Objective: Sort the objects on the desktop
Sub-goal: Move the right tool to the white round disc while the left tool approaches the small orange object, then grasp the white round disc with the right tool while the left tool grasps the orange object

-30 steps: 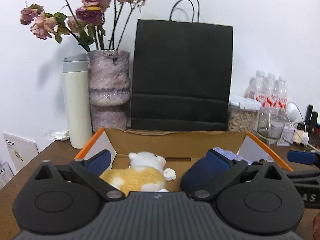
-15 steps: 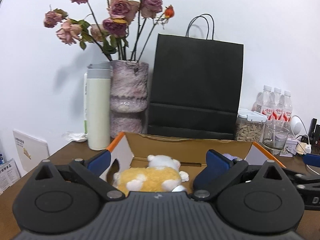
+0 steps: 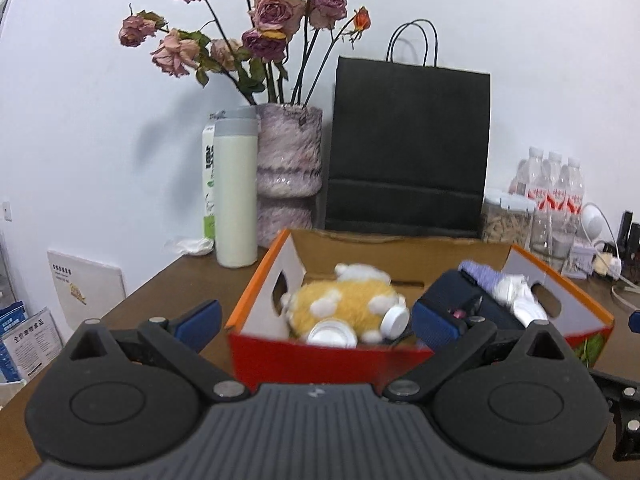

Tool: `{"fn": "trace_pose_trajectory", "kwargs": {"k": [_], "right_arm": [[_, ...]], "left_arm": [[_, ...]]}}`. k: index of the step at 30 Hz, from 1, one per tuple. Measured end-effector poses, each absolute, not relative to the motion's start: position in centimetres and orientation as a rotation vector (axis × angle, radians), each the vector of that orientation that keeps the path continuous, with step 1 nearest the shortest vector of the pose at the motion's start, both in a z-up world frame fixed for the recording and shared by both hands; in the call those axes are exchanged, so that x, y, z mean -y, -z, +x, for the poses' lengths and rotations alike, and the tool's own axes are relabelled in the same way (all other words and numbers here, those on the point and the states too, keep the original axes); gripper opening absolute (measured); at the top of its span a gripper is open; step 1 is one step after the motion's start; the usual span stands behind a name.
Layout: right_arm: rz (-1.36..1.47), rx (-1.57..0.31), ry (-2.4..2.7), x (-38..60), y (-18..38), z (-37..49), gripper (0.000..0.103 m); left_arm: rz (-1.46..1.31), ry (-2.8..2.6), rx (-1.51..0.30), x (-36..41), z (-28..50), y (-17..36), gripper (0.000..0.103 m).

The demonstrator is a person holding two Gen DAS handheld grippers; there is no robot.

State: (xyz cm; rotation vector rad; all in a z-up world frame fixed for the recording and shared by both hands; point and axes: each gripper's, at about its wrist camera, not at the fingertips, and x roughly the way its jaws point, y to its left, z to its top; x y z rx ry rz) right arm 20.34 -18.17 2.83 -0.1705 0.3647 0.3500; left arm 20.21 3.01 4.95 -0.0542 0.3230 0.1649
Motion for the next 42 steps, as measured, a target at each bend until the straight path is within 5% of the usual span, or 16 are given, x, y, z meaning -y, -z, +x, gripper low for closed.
{"fn": "trace_pose_trajectory", "kwargs": {"k": [20, 23, 25, 27, 29, 42], "right_arm": [[-0.171, -0.653, -0.381, 16.4, 0.5, 21.8, 0.103], [-0.153, -0.665, -0.384, 16.2, 0.6, 22.0, 0.092], [-0.129, -0.666, -0.399, 16.1, 0.5, 22.1, 0.076], [-0.125, -0.659, -0.412, 16.0, 0.3, 21.9, 0.049], [-0.132, -0.65, -0.432, 15.9, 0.1, 21.7, 0.038], [-0.106, -0.605, -0.428, 17.2, -1.1, 21.2, 0.037]], "left_arm": [[-0.012, -0.121, -0.498, -3.1, 17.6, -2.8, 0.103], [-0.014, -0.121, -0.505, -3.2, 17.7, -2.8, 0.103], [-0.016, -0.121, -0.508, -3.2, 17.8, -2.7, 0.103], [-0.015, -0.117, -0.511, -3.2, 17.9, -2.7, 0.103], [-0.014, -0.116, -0.517, -3.1, 18.0, -2.6, 0.103], [0.01, -0.023, -0.529, -0.2, 17.9, -2.2, 0.103]]}}
